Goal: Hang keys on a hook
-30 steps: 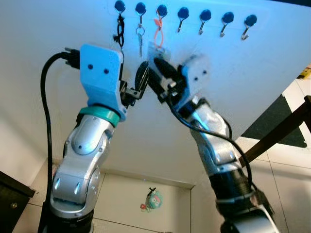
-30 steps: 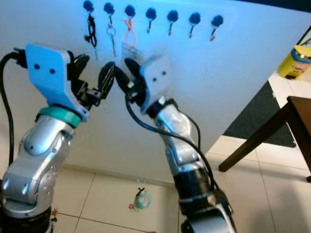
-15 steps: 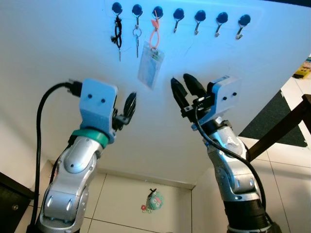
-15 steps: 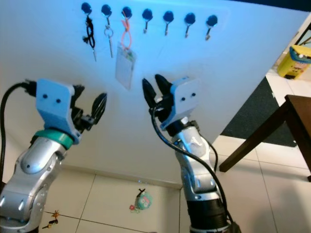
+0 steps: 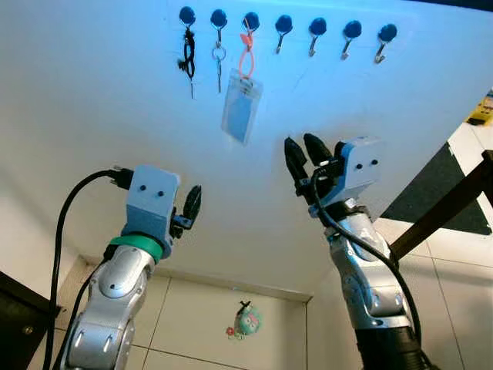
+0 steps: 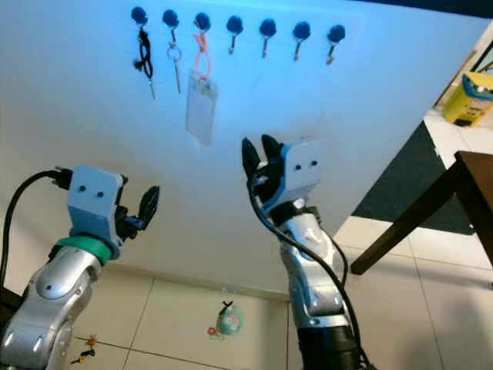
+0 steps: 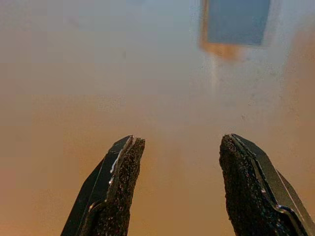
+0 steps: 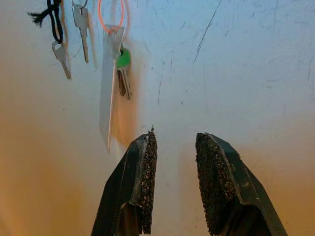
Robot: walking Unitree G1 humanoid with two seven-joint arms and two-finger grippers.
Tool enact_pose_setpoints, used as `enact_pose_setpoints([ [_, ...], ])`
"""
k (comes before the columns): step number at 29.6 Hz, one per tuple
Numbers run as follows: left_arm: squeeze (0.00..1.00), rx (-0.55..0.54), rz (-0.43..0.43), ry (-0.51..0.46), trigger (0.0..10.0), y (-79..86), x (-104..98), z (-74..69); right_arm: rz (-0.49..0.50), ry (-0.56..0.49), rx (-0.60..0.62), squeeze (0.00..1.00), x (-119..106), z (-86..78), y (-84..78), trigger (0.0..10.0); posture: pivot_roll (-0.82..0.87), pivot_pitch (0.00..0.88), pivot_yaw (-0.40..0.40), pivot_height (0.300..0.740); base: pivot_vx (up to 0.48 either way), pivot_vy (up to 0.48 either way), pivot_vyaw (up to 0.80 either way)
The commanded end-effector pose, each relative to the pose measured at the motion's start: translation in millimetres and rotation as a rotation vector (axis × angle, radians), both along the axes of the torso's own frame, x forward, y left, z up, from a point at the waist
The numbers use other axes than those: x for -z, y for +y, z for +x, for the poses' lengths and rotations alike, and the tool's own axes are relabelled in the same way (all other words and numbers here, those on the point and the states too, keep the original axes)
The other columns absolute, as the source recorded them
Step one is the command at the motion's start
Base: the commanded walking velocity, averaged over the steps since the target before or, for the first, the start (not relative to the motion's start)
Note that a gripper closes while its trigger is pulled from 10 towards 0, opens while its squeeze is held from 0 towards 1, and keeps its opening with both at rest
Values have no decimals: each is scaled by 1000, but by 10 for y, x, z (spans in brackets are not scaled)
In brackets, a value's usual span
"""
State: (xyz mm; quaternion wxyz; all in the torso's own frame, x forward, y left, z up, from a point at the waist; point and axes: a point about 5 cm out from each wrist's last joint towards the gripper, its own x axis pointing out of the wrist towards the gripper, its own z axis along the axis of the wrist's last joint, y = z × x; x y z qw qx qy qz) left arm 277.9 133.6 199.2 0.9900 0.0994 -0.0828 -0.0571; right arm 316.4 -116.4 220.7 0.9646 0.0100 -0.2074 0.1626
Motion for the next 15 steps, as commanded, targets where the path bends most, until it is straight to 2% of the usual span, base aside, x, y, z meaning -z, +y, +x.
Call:
enact_pose_setpoints([
  [1, 0, 17, -2, -20, 10000, -81, -15, 16, 0, 30, -9, 0, 60, 5, 58, 10000, -98, 65, 68, 740, 0, 0, 0],
  [15, 0, 8, -30, -34, 10000, -63, -39, 11, -7, 32, 1, 0, 60, 13, 70, 10000, -94, 84, 67, 740, 0, 0, 0],
])
